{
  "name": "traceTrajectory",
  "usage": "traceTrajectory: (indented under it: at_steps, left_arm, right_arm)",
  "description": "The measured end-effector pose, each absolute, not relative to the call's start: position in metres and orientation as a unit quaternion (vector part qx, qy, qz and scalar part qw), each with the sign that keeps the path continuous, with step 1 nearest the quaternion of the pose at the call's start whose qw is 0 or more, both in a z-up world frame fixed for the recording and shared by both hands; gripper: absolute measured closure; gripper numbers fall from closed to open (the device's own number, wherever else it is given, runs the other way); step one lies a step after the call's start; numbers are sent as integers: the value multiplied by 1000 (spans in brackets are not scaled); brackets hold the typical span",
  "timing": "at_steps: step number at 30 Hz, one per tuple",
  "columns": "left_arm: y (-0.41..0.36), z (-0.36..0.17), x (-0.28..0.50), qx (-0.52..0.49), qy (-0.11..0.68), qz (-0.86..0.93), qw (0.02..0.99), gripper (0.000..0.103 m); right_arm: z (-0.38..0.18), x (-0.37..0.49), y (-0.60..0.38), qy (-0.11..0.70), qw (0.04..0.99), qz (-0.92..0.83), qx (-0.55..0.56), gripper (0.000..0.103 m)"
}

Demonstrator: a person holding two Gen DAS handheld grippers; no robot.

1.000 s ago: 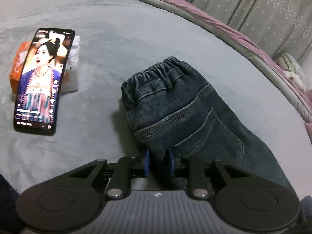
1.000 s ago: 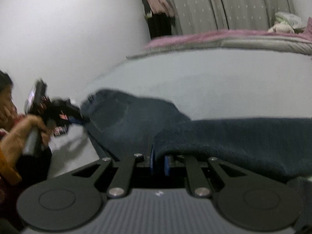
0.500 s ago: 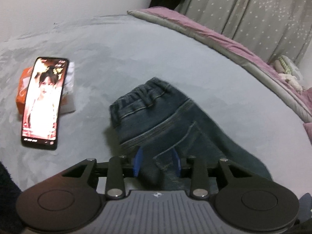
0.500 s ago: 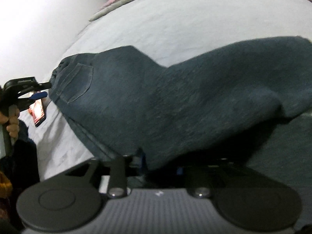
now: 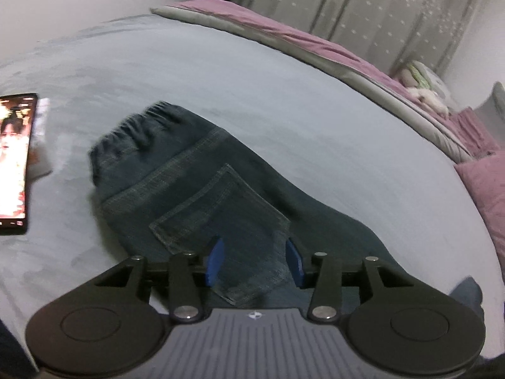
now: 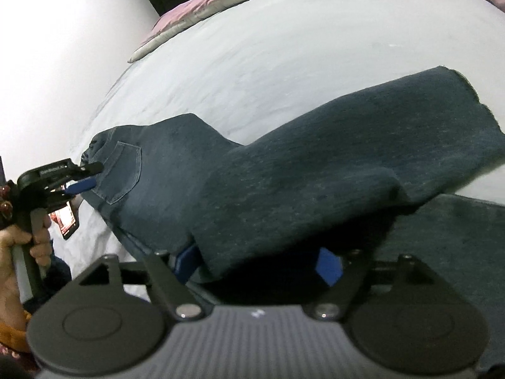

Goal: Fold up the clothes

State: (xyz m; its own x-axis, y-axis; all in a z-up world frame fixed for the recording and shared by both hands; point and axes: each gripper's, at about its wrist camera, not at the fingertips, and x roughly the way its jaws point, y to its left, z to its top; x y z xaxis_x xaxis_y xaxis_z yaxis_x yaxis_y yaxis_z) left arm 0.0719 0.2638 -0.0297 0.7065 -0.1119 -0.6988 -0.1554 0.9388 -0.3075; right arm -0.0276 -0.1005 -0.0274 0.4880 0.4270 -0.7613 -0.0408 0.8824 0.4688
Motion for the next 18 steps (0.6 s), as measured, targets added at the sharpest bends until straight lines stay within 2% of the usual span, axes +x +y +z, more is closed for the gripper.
traceTrajectory:
  at_steps: [5, 18]
  left_arm:
    - [236, -35, 69, -157, 389, -33, 907, 51]
    - [179, -36, 59, -110, 381, -101, 913, 51]
  right_arm:
    - [-24, -29, -116, 489, 833, 150, 210, 19]
    - [-31, -45, -208, 460, 824, 88, 319, 18]
